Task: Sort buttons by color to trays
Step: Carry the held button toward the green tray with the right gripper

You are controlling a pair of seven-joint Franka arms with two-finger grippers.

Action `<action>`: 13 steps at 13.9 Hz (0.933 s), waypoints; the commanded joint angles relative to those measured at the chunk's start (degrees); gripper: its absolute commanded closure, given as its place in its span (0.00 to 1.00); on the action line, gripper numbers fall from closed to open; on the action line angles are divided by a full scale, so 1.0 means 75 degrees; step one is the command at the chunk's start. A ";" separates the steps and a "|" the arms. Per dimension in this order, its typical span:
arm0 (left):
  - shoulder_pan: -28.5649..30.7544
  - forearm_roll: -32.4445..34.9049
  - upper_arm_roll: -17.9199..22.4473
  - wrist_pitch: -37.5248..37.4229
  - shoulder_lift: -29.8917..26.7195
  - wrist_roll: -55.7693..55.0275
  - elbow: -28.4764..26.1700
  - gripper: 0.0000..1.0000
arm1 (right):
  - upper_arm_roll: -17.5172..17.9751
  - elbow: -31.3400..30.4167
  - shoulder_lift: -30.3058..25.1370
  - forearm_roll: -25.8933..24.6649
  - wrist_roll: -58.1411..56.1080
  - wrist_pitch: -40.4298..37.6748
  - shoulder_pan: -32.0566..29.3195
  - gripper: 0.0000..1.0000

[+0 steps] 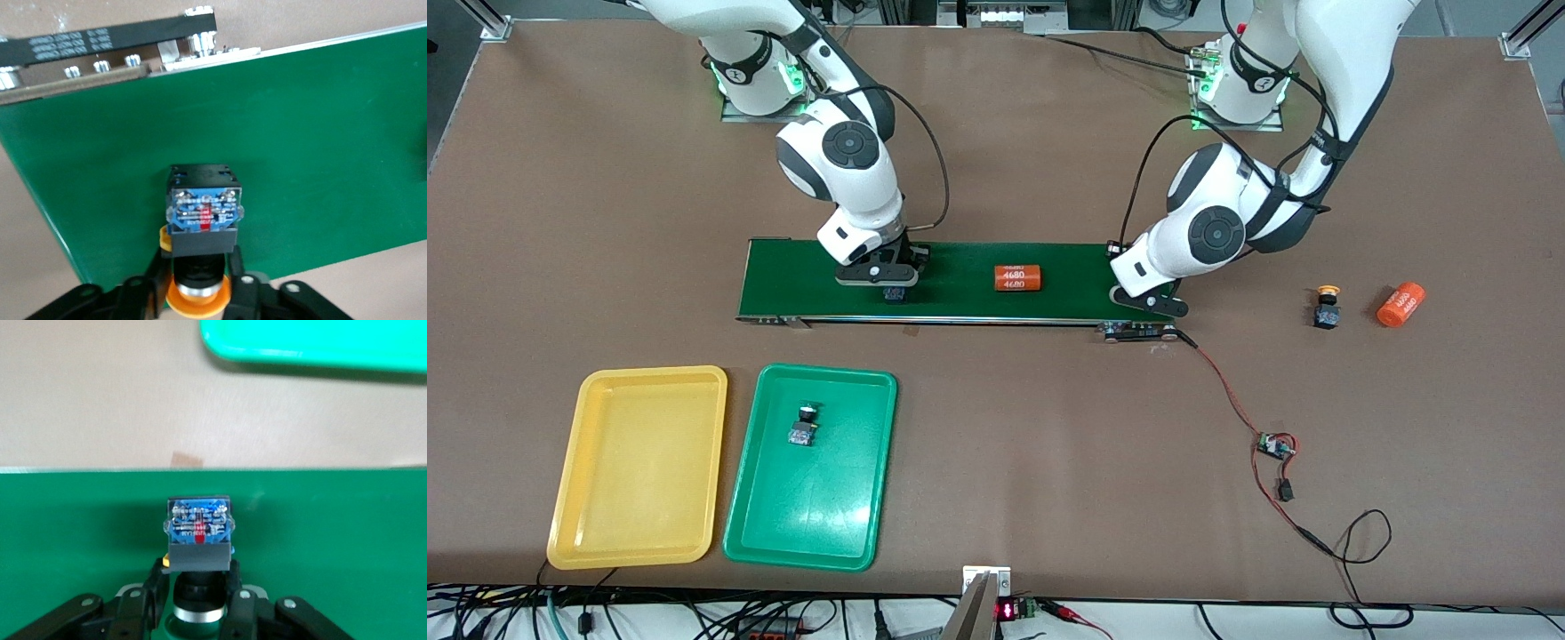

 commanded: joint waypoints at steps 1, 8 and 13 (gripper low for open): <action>0.0055 -0.0152 0.0077 0.0004 -0.0235 0.0081 0.0109 0.00 | 0.0003 0.0972 0.0033 -0.0048 -0.0447 -0.0969 -0.0033 0.73; 0.1589 0.0384 0.0428 -0.0254 -0.0751 0.0431 0.0309 0.00 | -0.0605 0.2943 0.0547 0.0022 -0.1595 -0.1816 -0.0115 0.73; 0.3098 0.1615 0.0710 -0.0207 -0.0471 0.0549 0.0368 0.00 | -0.1215 0.3448 0.1320 -0.0024 -0.2184 -0.0975 -0.0151 0.73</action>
